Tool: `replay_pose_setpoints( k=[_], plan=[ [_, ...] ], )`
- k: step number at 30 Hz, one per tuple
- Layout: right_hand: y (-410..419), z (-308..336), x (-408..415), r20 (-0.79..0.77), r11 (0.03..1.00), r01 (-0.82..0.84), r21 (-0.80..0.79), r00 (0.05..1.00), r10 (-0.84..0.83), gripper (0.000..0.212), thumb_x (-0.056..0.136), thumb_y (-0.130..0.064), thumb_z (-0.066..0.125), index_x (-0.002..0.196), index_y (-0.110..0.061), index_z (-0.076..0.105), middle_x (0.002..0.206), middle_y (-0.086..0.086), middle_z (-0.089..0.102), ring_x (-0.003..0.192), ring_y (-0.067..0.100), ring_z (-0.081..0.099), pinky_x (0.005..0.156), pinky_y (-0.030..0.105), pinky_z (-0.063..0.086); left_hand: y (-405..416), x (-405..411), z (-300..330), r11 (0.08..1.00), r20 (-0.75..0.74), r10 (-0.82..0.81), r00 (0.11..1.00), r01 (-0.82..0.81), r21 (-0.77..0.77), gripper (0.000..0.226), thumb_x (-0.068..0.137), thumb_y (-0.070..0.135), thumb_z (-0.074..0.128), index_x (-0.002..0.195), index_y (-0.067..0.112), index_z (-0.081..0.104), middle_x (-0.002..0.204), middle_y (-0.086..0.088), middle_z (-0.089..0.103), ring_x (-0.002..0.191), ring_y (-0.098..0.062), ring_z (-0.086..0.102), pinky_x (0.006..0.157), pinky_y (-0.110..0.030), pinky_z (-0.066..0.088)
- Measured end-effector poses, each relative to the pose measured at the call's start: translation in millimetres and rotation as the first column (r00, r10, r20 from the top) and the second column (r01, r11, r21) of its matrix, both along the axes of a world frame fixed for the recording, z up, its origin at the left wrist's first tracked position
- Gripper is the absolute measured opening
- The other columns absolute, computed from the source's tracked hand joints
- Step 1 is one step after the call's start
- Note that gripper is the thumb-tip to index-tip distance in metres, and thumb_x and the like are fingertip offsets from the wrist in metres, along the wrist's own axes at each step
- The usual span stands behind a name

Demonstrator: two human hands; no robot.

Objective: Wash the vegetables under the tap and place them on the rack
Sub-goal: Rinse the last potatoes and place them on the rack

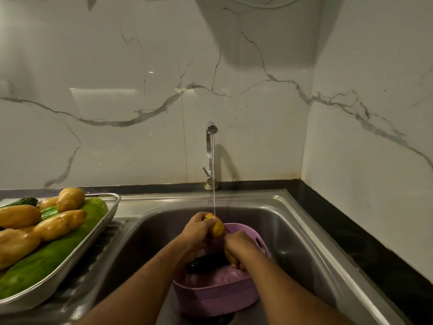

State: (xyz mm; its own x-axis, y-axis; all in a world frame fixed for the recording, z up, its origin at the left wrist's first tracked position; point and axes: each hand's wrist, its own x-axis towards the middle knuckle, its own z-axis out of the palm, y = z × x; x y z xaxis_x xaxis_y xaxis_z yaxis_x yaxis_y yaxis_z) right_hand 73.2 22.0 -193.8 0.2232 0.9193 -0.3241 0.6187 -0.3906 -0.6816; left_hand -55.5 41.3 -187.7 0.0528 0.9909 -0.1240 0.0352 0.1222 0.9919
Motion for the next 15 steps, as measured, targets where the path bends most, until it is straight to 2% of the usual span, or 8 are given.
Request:
replay_pose_setpoints(
  k=[2,4,9,12,13,15],
  plan=[
    [-0.2,1.0,-5.7,0.02,0.998,-0.059,-0.029,0.998,0.059,0.056,0.103,-0.047,0.04,0.063,-0.012,0.056,0.051,0.005,0.056,0.049,0.021,0.054,0.054,0.024,0.044,3.6,5.1,0.0,0.998,-0.051,0.053,0.997,-0.052,0.03,0.012,0.101,0.01,0.05,0.108,0.009,0.06,0.088,-0.011,0.064,0.071,-0.02,0.058,0.055,-0.029,0.048],
    [2.0,1.0,-10.6,0.011,0.995,-0.073,-0.067,0.997,0.074,0.052,0.105,-0.044,0.04,0.068,-0.013,0.057,0.056,0.005,0.056,0.052,0.021,0.055,0.059,0.027,0.045,4.1,9.0,2.7,0.995,-0.109,0.085,0.99,-0.079,0.057,0.014,0.104,0.015,0.048,0.111,0.012,0.059,0.093,-0.011,0.062,0.072,-0.02,0.058,0.051,-0.026,0.045],
    [0.1,3.1,-6.5,0.012,0.993,-0.086,-0.075,0.996,0.087,0.049,0.105,-0.04,0.044,0.066,-0.012,0.055,0.051,0.005,0.053,0.052,0.021,0.051,0.055,0.027,0.041,2.7,13.2,2.3,0.99,-0.168,0.089,0.982,-0.069,0.123,0.022,0.109,0.034,0.045,0.105,0.022,0.063,0.098,-0.007,0.061,0.084,-0.021,0.061,0.062,-0.03,0.051],
    [-0.3,1.9,-6.0,0.002,0.992,-0.11,-0.06,0.994,0.111,0.045,0.102,-0.04,0.051,0.068,-0.011,0.057,0.043,0.002,0.053,0.052,0.02,0.053,0.055,0.026,0.042,2.4,11.5,0.3,0.995,-0.038,0.074,0.997,-0.071,0.074,0.036,0.107,0.045,0.047,0.103,0.017,0.07,0.098,-0.013,0.063,0.073,-0.021,0.061,0.052,-0.029,0.05],
    [-0.1,1.5,-5.6,-0.009,0.993,-0.109,-0.054,0.994,0.109,0.041,0.101,-0.04,0.053,0.071,-0.012,0.058,0.049,0.004,0.056,0.054,0.02,0.055,0.056,0.026,0.044,1.9,10.3,-0.5,0.997,0.017,0.053,0.998,-0.054,0.054,0.037,0.106,0.044,0.049,0.106,0.013,0.07,0.099,-0.014,0.062,0.069,-0.019,0.06,0.049,-0.027,0.049],
    [-0.2,2.0,-5.0,-0.009,0.994,-0.097,-0.044,0.995,0.097,0.034,0.1,-0.034,0.054,0.076,-0.011,0.057,0.06,0.007,0.058,0.057,0.021,0.056,0.057,0.027,0.045,1.0,7.7,0.2,1.0,0.075,0.022,0.997,-0.022,0.009,0.031,0.105,0.038,0.054,0.113,0.011,0.068,0.108,-0.017,0.062,0.074,-0.022,0.062,0.049,-0.027,0.053]
  ],
)
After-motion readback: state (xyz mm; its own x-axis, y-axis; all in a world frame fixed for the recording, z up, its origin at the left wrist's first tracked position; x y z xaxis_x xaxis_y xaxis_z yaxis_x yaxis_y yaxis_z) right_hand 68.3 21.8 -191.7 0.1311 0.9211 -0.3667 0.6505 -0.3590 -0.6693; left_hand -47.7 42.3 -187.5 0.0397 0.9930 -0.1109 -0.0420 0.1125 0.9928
